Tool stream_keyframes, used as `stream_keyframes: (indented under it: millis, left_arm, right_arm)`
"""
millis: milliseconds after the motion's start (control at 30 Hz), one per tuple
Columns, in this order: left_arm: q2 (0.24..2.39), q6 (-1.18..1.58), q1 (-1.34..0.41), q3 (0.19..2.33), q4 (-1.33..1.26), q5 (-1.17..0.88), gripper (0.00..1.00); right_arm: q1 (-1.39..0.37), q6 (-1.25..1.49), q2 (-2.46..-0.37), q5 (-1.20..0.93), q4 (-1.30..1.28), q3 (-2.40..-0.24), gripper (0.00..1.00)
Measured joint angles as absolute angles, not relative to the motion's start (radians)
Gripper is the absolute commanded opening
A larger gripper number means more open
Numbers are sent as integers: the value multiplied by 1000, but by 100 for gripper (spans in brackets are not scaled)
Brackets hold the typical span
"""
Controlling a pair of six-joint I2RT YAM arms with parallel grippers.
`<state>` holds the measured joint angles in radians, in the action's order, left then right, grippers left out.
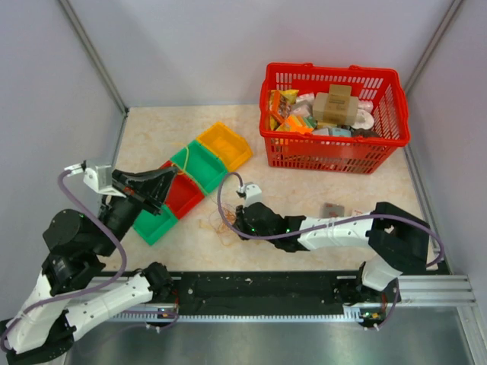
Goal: Untangle the cables
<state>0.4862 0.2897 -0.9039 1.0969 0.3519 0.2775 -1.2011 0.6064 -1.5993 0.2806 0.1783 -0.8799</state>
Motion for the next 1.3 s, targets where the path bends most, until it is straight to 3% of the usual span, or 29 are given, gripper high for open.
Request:
stream_keyframes:
  millis: [200, 267, 733, 833, 1000, 1167, 1300]
  left_arm:
    - [449, 206, -904, 1159, 361, 357, 0]
    - [429, 183, -904, 1166, 350, 374, 0]
    - [427, 82, -906, 1205, 374, 418, 0]
    - [474, 47, -908, 1259, 403, 412, 0]
    - [527, -21, -908, 1308, 376, 409, 0]
    - [569, -52, -908, 1392, 294, 396, 0]
    - [585, -51, -908, 1401, 253, 360, 0]
  right_arm:
    - [-1169, 680, -1510, 314, 171, -665, 8]
    - [-1161, 702, -1454, 334, 164, -596, 0]
    - [-989, 817, -999, 483, 4, -375, 1]
    - [-954, 831, -925, 491, -14, -353, 4]
    - [-925, 833, -854, 522, -65, -334, 23]
    - [-907, 831, -878, 526, -149, -311, 25]
    - [-907, 815, -895, 520, -162, -311, 33]
